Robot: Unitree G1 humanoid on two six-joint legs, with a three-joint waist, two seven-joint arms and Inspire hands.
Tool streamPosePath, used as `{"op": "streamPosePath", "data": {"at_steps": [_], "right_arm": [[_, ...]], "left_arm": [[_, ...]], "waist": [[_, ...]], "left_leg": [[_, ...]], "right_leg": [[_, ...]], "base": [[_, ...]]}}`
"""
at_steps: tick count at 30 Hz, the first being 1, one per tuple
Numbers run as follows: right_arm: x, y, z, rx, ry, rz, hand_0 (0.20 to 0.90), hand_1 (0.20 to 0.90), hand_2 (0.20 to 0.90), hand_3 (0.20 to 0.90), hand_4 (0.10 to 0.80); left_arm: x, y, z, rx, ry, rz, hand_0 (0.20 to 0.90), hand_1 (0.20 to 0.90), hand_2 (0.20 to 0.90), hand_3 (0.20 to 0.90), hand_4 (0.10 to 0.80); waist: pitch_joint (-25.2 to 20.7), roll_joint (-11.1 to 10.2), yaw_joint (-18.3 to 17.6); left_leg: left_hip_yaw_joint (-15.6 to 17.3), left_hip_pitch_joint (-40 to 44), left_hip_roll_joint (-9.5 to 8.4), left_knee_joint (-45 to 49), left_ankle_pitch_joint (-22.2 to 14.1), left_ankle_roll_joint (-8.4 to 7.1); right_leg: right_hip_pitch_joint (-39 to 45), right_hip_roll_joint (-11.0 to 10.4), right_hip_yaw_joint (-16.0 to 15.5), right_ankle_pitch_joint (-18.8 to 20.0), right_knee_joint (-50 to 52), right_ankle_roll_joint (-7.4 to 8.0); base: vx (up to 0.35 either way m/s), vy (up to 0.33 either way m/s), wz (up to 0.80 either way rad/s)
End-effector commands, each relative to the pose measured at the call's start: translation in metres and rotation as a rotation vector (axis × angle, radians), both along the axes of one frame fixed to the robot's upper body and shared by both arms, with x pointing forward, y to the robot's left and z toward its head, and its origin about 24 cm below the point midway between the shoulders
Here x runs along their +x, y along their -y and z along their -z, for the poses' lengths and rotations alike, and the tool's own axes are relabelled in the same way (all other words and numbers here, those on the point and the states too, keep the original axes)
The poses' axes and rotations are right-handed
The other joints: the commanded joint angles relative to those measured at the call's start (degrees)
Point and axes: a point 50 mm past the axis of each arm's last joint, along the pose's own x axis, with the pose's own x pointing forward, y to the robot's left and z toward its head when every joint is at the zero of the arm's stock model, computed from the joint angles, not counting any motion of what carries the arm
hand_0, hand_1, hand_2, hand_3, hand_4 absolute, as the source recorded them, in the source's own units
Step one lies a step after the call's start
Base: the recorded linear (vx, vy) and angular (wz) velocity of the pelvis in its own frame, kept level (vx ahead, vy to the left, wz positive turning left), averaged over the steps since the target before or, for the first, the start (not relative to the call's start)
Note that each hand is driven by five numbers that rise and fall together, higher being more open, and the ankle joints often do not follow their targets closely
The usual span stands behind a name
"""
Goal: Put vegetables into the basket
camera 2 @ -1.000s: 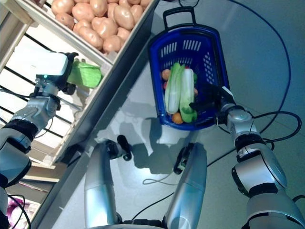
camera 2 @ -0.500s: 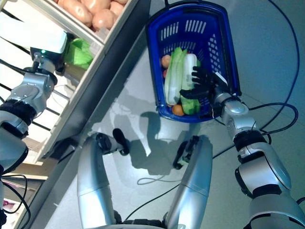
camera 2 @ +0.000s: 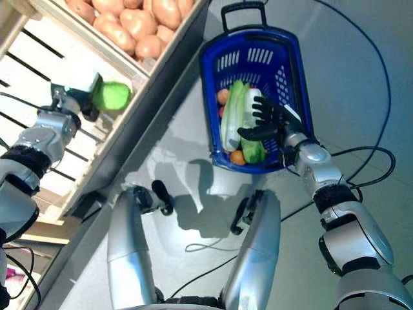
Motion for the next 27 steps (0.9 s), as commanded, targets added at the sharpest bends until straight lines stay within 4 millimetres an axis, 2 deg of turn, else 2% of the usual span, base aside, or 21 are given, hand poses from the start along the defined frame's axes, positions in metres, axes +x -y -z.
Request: {"op": "streamPosePath", "data": {"at_steps": [1, 4, 8, 10, 14, 16, 18, 19, 20, 21, 24, 27], "right_arm": [[0.002, 0.003, -0.049, 0.112, 0.258, -0.016, 0.900, 0.900, 0.900, 0.900, 0.800], [-0.008, -0.002, -0.026, 0.099, 0.196, -0.067, 0.900, 0.900, 0.900, 0.900, 0.800], [-0.021, -0.004, -0.006, 0.074, 0.169, -0.071, 0.900, 0.900, 0.900, 0.900, 0.800], [-0.030, -0.004, 0.005, 0.079, 0.157, -0.058, 0.900, 0.900, 0.900, 0.900, 0.800], [-0.036, -0.010, 0.020, 0.051, 0.110, -0.071, 0.900, 0.900, 0.900, 0.900, 0.800], [-0.035, -0.015, 0.028, 0.062, 0.050, -0.091, 0.900, 0.900, 0.900, 0.900, 0.800], [-0.036, -0.021, 0.037, 0.091, -0.013, -0.124, 0.900, 0.900, 0.900, 0.900, 0.800], [-0.038, -0.027, 0.045, 0.123, -0.065, -0.184, 0.900, 0.900, 0.900, 0.900, 0.800], [-0.041, -0.029, 0.050, 0.132, -0.089, -0.201, 0.900, 0.900, 0.900, 0.900, 0.800], [-0.043, -0.031, 0.053, 0.140, -0.106, -0.220, 0.900, 0.900, 0.900, 0.900, 0.800], [-0.050, -0.041, 0.069, 0.215, -0.205, -0.294, 0.900, 0.900, 0.900, 0.900, 0.800], [-0.050, -0.050, 0.069, 0.255, -0.203, -0.323, 0.900, 0.900, 0.900, 0.900, 0.800]], "left_arm": [[-0.012, -0.040, -0.038, -0.098, 0.197, -0.109, 0.300, 0.300, 0.300, 0.300, 0.400], [-0.025, -0.053, -0.021, -0.285, 0.239, -0.086, 0.300, 0.300, 0.300, 0.300, 0.400], [-0.039, -0.061, -0.005, -0.411, 0.250, -0.038, 0.300, 0.300, 0.300, 0.300, 0.400], [-0.048, -0.060, 0.003, -0.493, 0.264, 0.019, 0.300, 0.300, 0.300, 0.300, 0.400], [-0.057, -0.059, 0.010, -0.629, 0.274, 0.048, 0.300, 0.300, 0.300, 0.300, 0.400], [-0.062, -0.055, 0.014, -0.759, 0.287, 0.071, 0.300, 0.300, 0.300, 0.300, 0.400], [-0.063, -0.052, 0.018, -0.812, 0.278, 0.078, 0.300, 0.300, 0.300, 0.300, 0.400], [-0.064, -0.048, 0.018, -0.902, 0.285, 0.103, 0.300, 0.300, 0.300, 0.300, 0.400], [-0.065, -0.047, 0.020, -0.941, 0.277, 0.110, 0.300, 0.300, 0.300, 0.300, 0.400], [-0.066, -0.045, 0.021, -0.990, 0.275, 0.124, 0.300, 0.300, 0.300, 0.300, 0.400], [-0.070, -0.038, 0.025, -1.210, 0.243, 0.181, 0.300, 0.300, 0.300, 0.300, 0.400], [-0.070, -0.034, 0.028, -1.358, 0.234, 0.205, 0.300, 0.300, 0.300, 0.300, 0.400]], "waist": [[-2.04, -0.16, -0.20], [-4.87, -0.57, 0.31], [-7.76, -0.59, 0.76], [-9.97, -1.07, 1.29], [-12.51, -1.58, 2.26], [-14.83, -1.64, 3.18], [-16.29, -1.63, 3.44], [-17.65, -1.64, 3.63], [-18.42, -1.68, 3.70], [-18.98, -1.68, 3.80], [-21.59, -1.82, 4.20], [-23.53, -1.84, 4.22]], "left_leg": [[-4.20, 9.62, 3.01, -6.31, -5.54, -8.74], [-3.43, 17.27, 2.05, -13.40, -3.11, -8.77], [-2.27, 24.68, 0.74, -20.68, -0.89, -8.34], [-0.50, 30.67, -0.39, -25.92, 0.38, -8.04], [0.69, 37.17, -1.70, -32.00, 1.95, -8.17], [0.89, 42.04, -2.49, -36.59, 3.63, -8.72], [1.60, 45.18, -3.05, -39.89, 4.89, -9.03], [3.14, 47.60, -3.45, -43.38, 7.43, -8.78], [2.94, 49.63, -3.80, -44.51, 6.78, -9.56], [3.81, 50.27, -4.02, -46.12, 8.43, -9.05], [4.13, 55.36, -5.20, -53.08, 10.98, -9.47], [3.84, 58.55, -5.97, -58.44, 12.78, -9.85]], "right_leg": [[4.24, -0.30, 1.87, 9.95, -12.26, 2.42], [11.12, 0.64, 0.43, 11.53, -18.18, 2.08], [18.47, 1.73, -1.03, 12.56, -24.00, 1.62], [25.14, 2.30, -3.68, 13.28, -29.44, 1.56], [33.41, 3.31, -7.21, 14.55, -37.39, 1.55], [39.99, 5.00, -9.58, 15.88, -44.19, 1.39], [43.67, 6.16, -10.72, 16.78, -48.39, 1.44], [46.78, 7.16, -12.46, 18.99, -52.89, 1.11], [49.10, 7.85, -12.50, 18.27, -54.49, 1.74], [50.02, 8.22, -13.58, 19.89, -56.62, 1.35], [55.61, 10.24, -15.11, 22.40, -64.09, 2.30], [58.73, 11.41, -15.29, 24.87, -69.27, 3.33]], "base": [[0.067, -0.018, -0.13], [0.119, -0.037, -0.08], [0.101, -0.050, -0.11], [0.094, -0.082, -0.07], [0.045, -0.077, 0.05], [0.083, -0.088, -0.08], [0.096, -0.085, -0.20], [0.162, -0.106, -0.18], [0.084, -0.080, -0.04], [0.159, -0.074, 0.06], [0.119, -0.067, 0.06], [0.106, -0.080, 0.03]]}}
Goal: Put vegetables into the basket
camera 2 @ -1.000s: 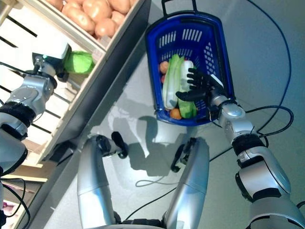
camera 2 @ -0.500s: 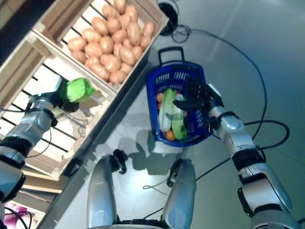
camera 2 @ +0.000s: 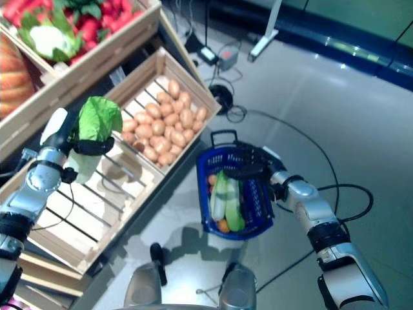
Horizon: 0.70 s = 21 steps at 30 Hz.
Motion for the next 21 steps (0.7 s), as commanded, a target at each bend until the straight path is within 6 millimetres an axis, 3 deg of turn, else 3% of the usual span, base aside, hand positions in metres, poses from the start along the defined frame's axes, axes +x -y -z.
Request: {"op": "streamPosePath", "data": {"at_steps": [1, 6, 12, 16, 21], "right_arm": [[0.009, -0.024, -0.024, 0.159, 0.123, -0.090, 0.900, 0.900, 0.900, 0.900, 0.800], [0.003, -0.042, -0.024, 0.165, 0.122, -0.161, 0.900, 0.900, 0.900, 0.900, 0.800], [0.003, -0.066, -0.015, 0.311, 0.010, -0.187, 0.900, 0.900, 0.900, 0.900, 0.800], [0.004, -0.077, -0.010, 0.343, -0.042, -0.202, 0.900, 0.900, 0.900, 0.900, 0.800], [0.006, -0.093, -0.006, 0.354, -0.080, -0.180, 0.900, 0.900, 0.900, 0.900, 0.800]], "left_arm": [[0.001, -0.008, -0.036, -0.225, 0.170, 0.021, 0.300, 0.300, 0.300, 0.300, 0.400], [0.004, 0.013, -0.036, -0.404, 0.189, 0.134, 0.300, 0.300, 0.300, 0.300, 0.400], [0.013, 0.055, -0.035, -0.565, 0.199, 0.258, 0.300, 0.300, 0.300, 0.300, 0.400], [0.012, 0.073, -0.035, -0.586, 0.206, 0.301, 0.300, 0.300, 0.300, 0.300, 0.400], [0.011, 0.105, -0.020, -0.602, 0.127, 0.380, 0.300, 0.300, 0.300, 0.300, 0.400]], "waist": [[-10.49, -0.72, 0.48], [-12.27, -0.62, -0.15], [-14.14, -0.83, 0.01], [-14.70, -1.17, 0.37], [-15.22, -1.57, 0.76]], "left_leg": [[-0.59, 4.11, -0.82, -0.70, -3.94, -1.68], [-0.49, 6.96, -1.05, -5.16, -2.75, -1.79], [-1.22, 8.73, -1.05, -10.55, -1.42, -2.14], [-1.80, 8.41, -1.00, -10.62, -1.78, -2.29], [-2.65, 8.23, -0.92, -10.62, -2.27, -1.95]], "right_leg": [[8.64, 0.06, -0.90, 13.39, -20.28, 0.39], [10.57, 0.77, -0.50, 15.67, -24.37, 1.37], [12.16, 1.64, -1.62, 18.19, -28.84, 2.30], [12.18, 1.89, -1.89, 19.23, -30.49, 2.50], [12.11, 2.36, -1.70, 19.23, -30.70, 2.21]], "base": [[0.060, -0.044, -0.02], [0.070, -0.053, -0.07], [0.036, -0.055, 0.04], [-0.001, -0.050, 0.06], [0.013, -0.046, 0.03]]}}
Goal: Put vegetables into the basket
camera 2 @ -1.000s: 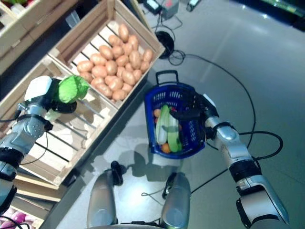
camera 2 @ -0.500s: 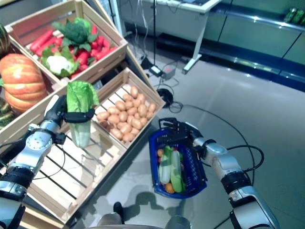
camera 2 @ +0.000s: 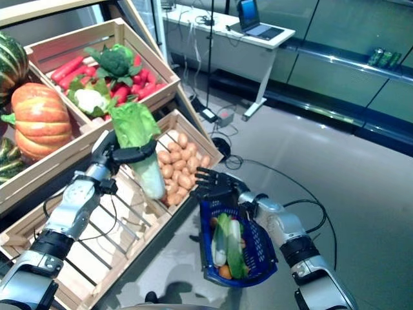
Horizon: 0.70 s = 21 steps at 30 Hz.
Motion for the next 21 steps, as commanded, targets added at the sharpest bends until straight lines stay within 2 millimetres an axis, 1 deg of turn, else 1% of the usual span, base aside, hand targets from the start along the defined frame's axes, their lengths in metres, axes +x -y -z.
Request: {"op": "streamPosePath", "data": {"at_steps": [1, 3, 5, 6, 7, 10, 15, 17, 21], "right_arm": [[0.023, -0.021, -0.033, 0.104, 0.101, 0.003, 0.900, 0.900, 0.900, 0.900, 0.800], [0.024, -0.027, -0.030, 0.113, 0.071, 0.015, 0.900, 0.900, 0.900, 0.900, 0.800], [0.026, -0.030, -0.028, 0.118, 0.058, 0.029, 0.900, 0.900, 0.900, 0.900, 0.800], [0.028, -0.037, -0.027, 0.125, 0.042, 0.041, 0.900, 0.900, 0.900, 0.900, 0.800], [0.028, -0.041, -0.026, 0.132, 0.029, 0.045, 0.900, 0.900, 0.900, 0.900, 0.800], [0.030, -0.050, -0.024, 0.143, 0.000, 0.067, 0.900, 0.900, 0.900, 0.900, 0.800], [0.033, -0.058, -0.022, 0.133, -0.013, 0.115, 0.900, 0.900, 0.900, 0.900, 0.800], [0.035, -0.061, -0.023, 0.124, -0.011, 0.125, 0.900, 0.900, 0.900, 0.900, 0.800], [0.036, -0.064, -0.019, 0.123, -0.055, 0.123, 0.900, 0.900, 0.900, 0.900, 0.800]], "left_arm": [[0.012, 0.025, -0.046, -0.036, 0.194, 0.093, 0.300, 0.300, 0.300, 0.300, 0.400], [0.011, 0.040, -0.042, -0.080, 0.180, 0.145, 0.300, 0.300, 0.300, 0.300, 0.400], [0.011, 0.049, -0.040, -0.100, 0.168, 0.183, 0.300, 0.300, 0.300, 0.300, 0.400], [0.011, 0.062, -0.037, -0.107, 0.157, 0.226, 0.300, 0.300, 0.300, 0.300, 0.400], [0.010, 0.070, -0.036, -0.122, 0.149, 0.247, 0.300, 0.300, 0.300, 0.300, 0.400], [0.007, 0.086, -0.033, -0.136, 0.137, 0.307, 0.300, 0.300, 0.300, 0.300, 0.400], [0.003, 0.104, -0.030, -0.132, 0.112, 0.380, 0.300, 0.300, 0.300, 0.300, 0.400], [0.002, 0.108, -0.029, -0.137, 0.102, 0.401, 0.300, 0.300, 0.300, 0.300, 0.400], [0.000, 0.115, -0.028, -0.171, 0.079, 0.437, 0.300, 0.300, 0.300, 0.300, 0.400]], "waist": [[-5.27, 0.42, 0.75], [-5.34, 0.32, 0.90], [-5.39, 0.27, 0.98], [-5.45, 0.30, 1.10], [-5.48, 0.26, 1.19], [-5.55, 0.33, 1.43], [-5.58, 0.36, 1.73], [-5.65, 0.40, 1.77], [-5.75, 0.44, 2.13]], "left_leg": [[-2.04, 0.26, 1.76, -0.12, -3.59, -2.63], [-2.38, 0.36, 1.78, -0.12, -3.66, -2.55], [-2.53, 0.44, 1.78, -0.12, -3.75, -2.53], [-2.74, 0.55, 1.80, -0.12, -3.84, -2.50], [-2.82, 0.64, 1.81, -0.12, -3.87, -2.49], [-3.04, 0.85, 1.86, -0.12, -4.03, -2.45], [-3.34, 1.21, 1.81, -0.12, -4.25, -2.39], [-3.43, 1.34, 1.75, -0.12, -4.31, -2.31], [-3.55, 1.52, 1.70, -0.12, -4.38, -2.26]], "right_leg": [[-3.62, -3.02, -0.03, 6.15, -2.26, -1.35], [-3.52, -2.86, 0.14, 6.12, -2.40, -1.50], [-3.48, -2.79, 0.24, 6.09, -2.44, -1.58], [-3.38, -2.74, 0.30, 6.10, -2.46, -1.60], [-3.28, -2.71, 0.36, 6.11, -2.50, -1.60], [-3.05, -2.65, 0.50, 6.07, -2.64, -1.67], [-2.79, -2.62, 0.98, 6.12, -2.77, -1.72], [-2.75, -2.59, 1.22, 6.11, -2.77, -1.76], [-2.58, -2.70, 1.32, 6.17, -2.77, -1.74]], "base": [[0.019, -0.032, 0.02], [0.000, 0.000, 0.00], [0.000, 0.000, 0.00], [0.000, 0.000, 0.00], [0.000, 0.000, 0.00], [0.000, 0.000, 0.00], [0.000, 0.000, 0.00], [0.000, 0.000, 0.00], [0.020, 0.012, 0.04]]}}
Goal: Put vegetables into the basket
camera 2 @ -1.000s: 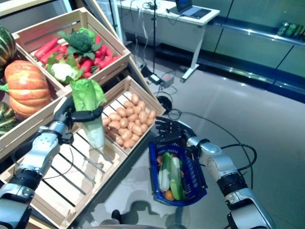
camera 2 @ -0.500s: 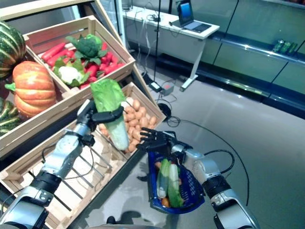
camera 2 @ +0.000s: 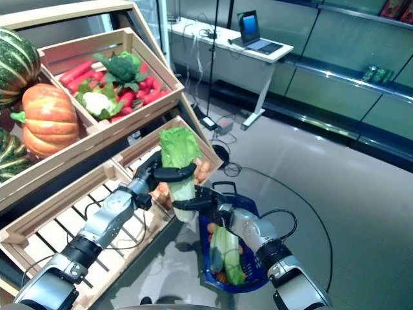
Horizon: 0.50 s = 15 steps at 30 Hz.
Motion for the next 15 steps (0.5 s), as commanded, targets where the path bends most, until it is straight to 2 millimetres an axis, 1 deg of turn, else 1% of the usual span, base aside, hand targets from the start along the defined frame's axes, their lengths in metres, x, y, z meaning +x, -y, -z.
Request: {"op": "streamPosePath", "data": {"at_steps": [1, 6, 9, 10, 15], "right_arm": [[0.045, -0.018, -0.051, 0.081, 0.134, 0.049, 0.900, 0.900, 0.900, 0.900, 0.800], [0.044, -0.019, -0.041, 0.080, 0.059, 0.051, 0.900, 0.900, 0.900, 0.900, 0.800], [0.045, -0.021, -0.037, 0.098, 0.038, 0.055, 0.900, 0.900, 0.900, 0.900, 0.800], [0.047, -0.023, -0.040, 0.120, 0.049, 0.067, 0.300, 0.300, 0.300, 0.300, 0.400], [0.050, -0.023, -0.045, 0.139, 0.082, 0.103, 0.300, 0.300, 0.300, 0.300, 0.400]], "left_arm": [[0.010, 0.046, -0.062, -0.190, 0.220, 0.183, 0.300, 0.300, 0.300, 0.300, 0.400], [0.005, 0.059, -0.059, -0.239, 0.183, 0.271, 0.300, 0.300, 0.300, 0.300, 0.400], [0.002, 0.066, -0.062, -0.263, 0.187, 0.303, 0.300, 0.300, 0.300, 0.300, 0.400], [0.001, 0.069, -0.064, -0.274, 0.189, 0.320, 0.300, 0.300, 0.300, 0.300, 0.400], [-0.003, 0.078, -0.070, -0.269, 0.201, 0.354, 0.300, 0.300, 0.300, 0.300, 0.400]], "waist": [[-4.15, 1.89, 1.77], [-4.33, 1.73, 2.13], [-4.37, 1.77, 2.35], [-4.36, 1.81, 2.47], [-4.27, 1.86, 2.60]], "left_leg": [[-1.49, 1.28, 1.76, -0.06, -4.65, -2.11], [-1.90, 1.20, 1.58, -0.06, -4.71, -1.95], [-1.95, 1.20, 1.56, -0.06, -4.73, -1.88], [-1.95, 1.24, 1.53, -0.06, -4.71, -1.86], [-2.33, 1.18, 1.38, -0.06, -4.84, -1.80]], "right_leg": [[-3.30, -2.79, 1.28, 6.04, -2.78, -1.67], [-3.23, -2.93, 1.29, 6.09, -2.76, -1.59], [-3.20, -3.06, 1.27, 6.14, -2.78, -1.51], [-3.16, -3.14, 1.18, 6.21, -2.78, -1.48], [-3.15, -3.22, 1.18, 6.31, -2.78, -1.37]], "base": [[0.013, 0.011, 0.05], [0.012, 0.013, 0.04], [0.011, 0.017, 0.05], [0.009, 0.021, 0.03], [0.000, 0.000, 0.00]]}}
